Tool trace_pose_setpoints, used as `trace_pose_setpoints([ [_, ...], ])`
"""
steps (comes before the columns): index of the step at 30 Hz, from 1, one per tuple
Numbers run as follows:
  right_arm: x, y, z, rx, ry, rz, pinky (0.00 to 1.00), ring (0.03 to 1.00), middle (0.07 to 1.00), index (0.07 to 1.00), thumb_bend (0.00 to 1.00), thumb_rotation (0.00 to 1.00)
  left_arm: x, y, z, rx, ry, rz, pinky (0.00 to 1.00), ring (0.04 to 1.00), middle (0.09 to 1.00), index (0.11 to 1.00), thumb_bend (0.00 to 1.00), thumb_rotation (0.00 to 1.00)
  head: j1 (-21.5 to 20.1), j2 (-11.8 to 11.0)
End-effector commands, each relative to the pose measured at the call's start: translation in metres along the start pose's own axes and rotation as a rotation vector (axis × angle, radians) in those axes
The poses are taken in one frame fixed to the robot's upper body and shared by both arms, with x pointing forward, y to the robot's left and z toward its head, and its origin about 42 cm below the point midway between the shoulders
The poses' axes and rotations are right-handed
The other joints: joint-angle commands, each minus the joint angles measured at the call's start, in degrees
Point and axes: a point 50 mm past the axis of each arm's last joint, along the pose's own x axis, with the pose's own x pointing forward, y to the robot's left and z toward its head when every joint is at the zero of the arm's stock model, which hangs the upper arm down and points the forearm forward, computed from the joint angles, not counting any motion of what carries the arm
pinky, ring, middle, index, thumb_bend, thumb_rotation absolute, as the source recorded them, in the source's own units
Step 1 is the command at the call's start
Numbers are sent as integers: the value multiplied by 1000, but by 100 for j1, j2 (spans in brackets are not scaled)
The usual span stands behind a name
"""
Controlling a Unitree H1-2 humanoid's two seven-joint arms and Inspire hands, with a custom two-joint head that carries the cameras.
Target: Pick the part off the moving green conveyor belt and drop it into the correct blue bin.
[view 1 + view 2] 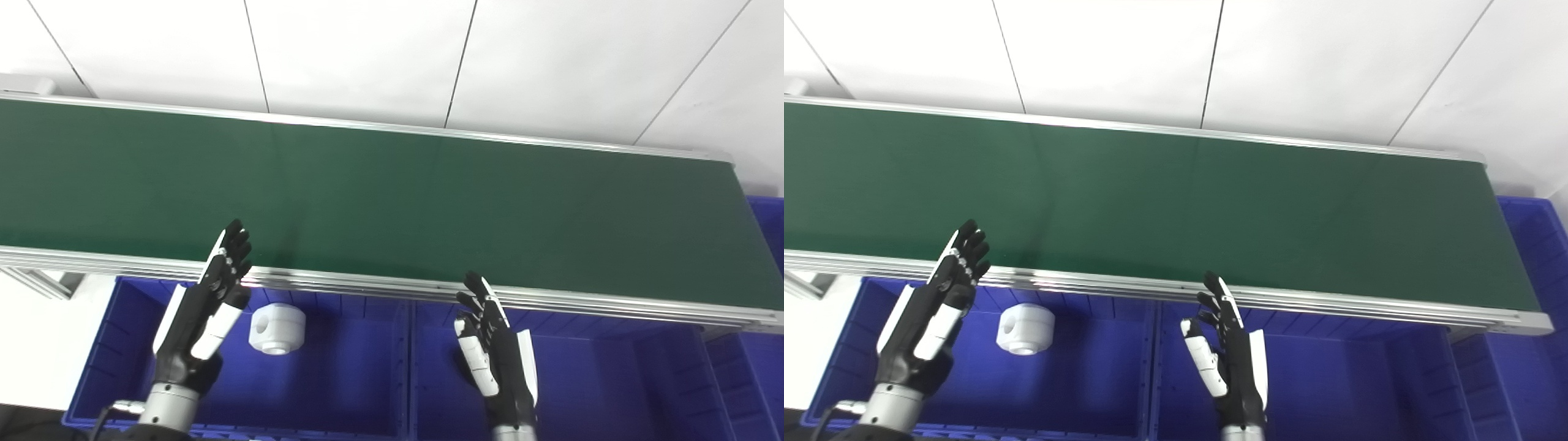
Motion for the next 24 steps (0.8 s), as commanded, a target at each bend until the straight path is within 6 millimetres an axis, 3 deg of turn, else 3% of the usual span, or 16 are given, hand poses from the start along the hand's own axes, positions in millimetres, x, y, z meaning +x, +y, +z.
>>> trace_pose_setpoints([
  [1,-2,-7,11,27,-79,-9,837,866,922,919,737,937,-2,-6,9,11,-87,20,1000,1000,1000,1000,689,766,9,5],
  [11,-11,-25,9,13,-110,-22,835,881,940,914,720,912,-24,-29,24,13,-113,44,1000,1000,1000,1000,685,831,387,0],
  [18,-14,-24,7,18,-114,-48,851,899,958,930,739,956,-27,-32,3,50,-97,99,1000,1000,1000,1000,660,918,370,-10],
  [24,-14,-20,10,22,-126,-85,842,891,942,936,723,982,-35,-31,2,50,-93,79,1000,1000,1000,1000,648,909,329,7],
])
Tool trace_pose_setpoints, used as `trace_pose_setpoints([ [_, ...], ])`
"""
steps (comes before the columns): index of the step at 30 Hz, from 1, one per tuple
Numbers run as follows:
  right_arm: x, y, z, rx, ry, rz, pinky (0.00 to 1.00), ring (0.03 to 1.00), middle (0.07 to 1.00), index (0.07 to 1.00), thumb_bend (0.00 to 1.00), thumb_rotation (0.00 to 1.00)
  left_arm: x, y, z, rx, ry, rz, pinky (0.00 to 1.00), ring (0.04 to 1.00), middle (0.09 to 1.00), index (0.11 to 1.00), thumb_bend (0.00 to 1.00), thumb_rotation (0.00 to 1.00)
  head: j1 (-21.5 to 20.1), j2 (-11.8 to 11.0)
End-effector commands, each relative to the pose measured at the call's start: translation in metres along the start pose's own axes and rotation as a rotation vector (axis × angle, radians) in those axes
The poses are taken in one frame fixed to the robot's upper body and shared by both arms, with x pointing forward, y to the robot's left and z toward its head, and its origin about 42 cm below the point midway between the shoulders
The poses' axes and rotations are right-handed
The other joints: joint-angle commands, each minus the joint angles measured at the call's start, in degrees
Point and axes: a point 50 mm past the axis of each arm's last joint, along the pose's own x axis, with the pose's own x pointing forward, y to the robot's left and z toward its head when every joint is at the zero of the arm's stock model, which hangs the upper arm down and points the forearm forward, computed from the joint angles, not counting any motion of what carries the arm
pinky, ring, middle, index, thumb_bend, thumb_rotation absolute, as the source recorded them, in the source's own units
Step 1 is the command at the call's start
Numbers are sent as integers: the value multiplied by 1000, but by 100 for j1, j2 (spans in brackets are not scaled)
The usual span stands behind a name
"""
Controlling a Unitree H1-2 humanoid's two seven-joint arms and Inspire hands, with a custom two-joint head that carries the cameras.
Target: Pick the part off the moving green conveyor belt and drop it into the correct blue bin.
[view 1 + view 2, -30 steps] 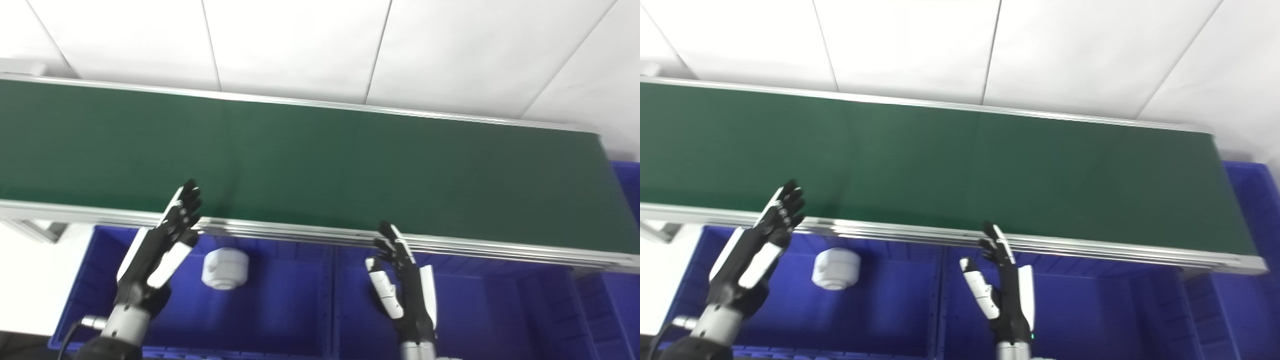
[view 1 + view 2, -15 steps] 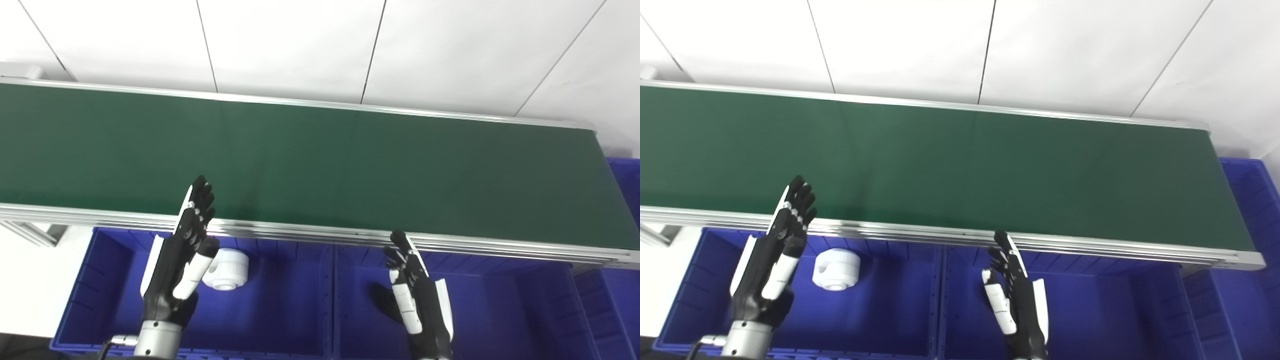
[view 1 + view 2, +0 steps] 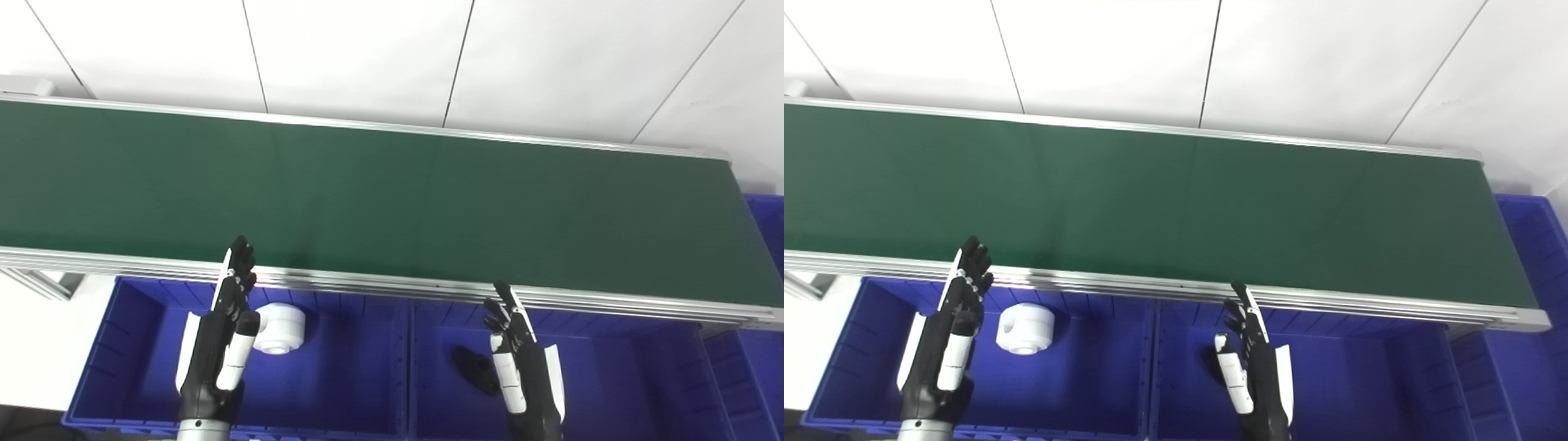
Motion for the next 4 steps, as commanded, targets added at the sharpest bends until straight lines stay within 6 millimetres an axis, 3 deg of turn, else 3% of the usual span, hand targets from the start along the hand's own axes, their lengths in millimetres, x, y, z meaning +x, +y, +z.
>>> trace_pose_setpoints([
  [1,-2,1,12,10,-86,-30,841,892,939,937,716,989,-8,1,11,-7,-36,-11,1000,1000,1000,1000,648,909,-11,12],
  [4,-2,2,14,4,-94,-48,845,898,944,943,716,999,-14,5,10,29,-19,-23,1000,1000,1000,1000,648,932,-38,33],
])
